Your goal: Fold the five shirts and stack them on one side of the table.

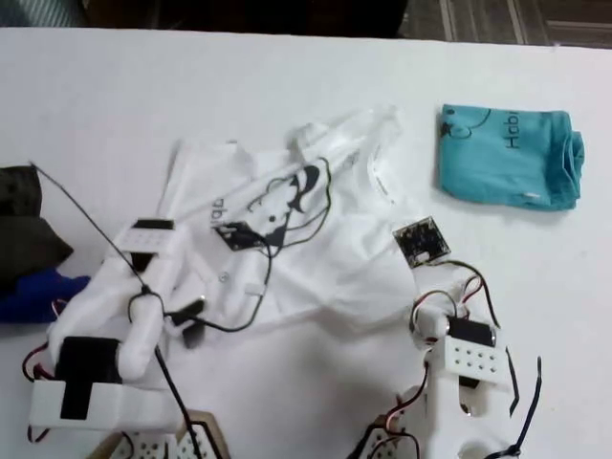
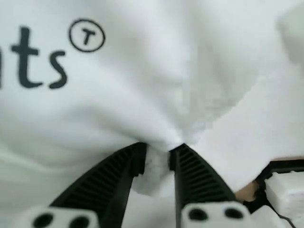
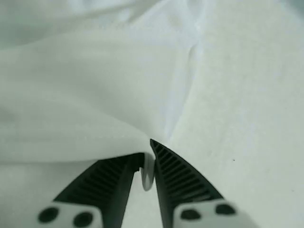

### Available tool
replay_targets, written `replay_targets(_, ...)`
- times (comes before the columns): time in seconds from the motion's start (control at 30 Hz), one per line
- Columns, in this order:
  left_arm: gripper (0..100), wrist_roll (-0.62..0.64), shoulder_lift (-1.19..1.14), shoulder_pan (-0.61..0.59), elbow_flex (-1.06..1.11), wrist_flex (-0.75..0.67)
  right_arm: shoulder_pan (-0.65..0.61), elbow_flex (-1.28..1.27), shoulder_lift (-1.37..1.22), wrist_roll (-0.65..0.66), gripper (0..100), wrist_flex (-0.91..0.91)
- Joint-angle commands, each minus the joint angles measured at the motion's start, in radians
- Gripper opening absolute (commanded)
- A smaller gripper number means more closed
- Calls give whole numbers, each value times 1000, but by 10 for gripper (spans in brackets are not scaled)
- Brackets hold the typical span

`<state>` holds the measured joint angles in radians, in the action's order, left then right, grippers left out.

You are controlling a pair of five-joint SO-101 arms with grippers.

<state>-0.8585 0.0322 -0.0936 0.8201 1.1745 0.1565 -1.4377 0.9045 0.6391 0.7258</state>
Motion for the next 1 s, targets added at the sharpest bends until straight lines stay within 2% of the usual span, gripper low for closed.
replay_targets(0.0,31,9,5,14,-27,-60,-12,3,25,-11,19,-16)
replay_targets(0.13,27,9,3,11,-111,15,-12,3,25,-11,19,-16)
replay_targets(0.27,27,9,3,9,-289,192,-12,3,25,-11,19,-18)
replay_targets(0.43,38,9,3,15,-516,382,-12,-15,18,-84,19,-148)
replay_targets(0.63,232,3,3,15,-667,557,-10,-18,18,-94,19,-150)
replay_targets(0.8,217,-72,2,15,-619,580,-10,-18,18,-94,19,-150)
replay_targets(0.97,218,-94,2,14,-444,489,-10,-18,18,-91,19,-150)
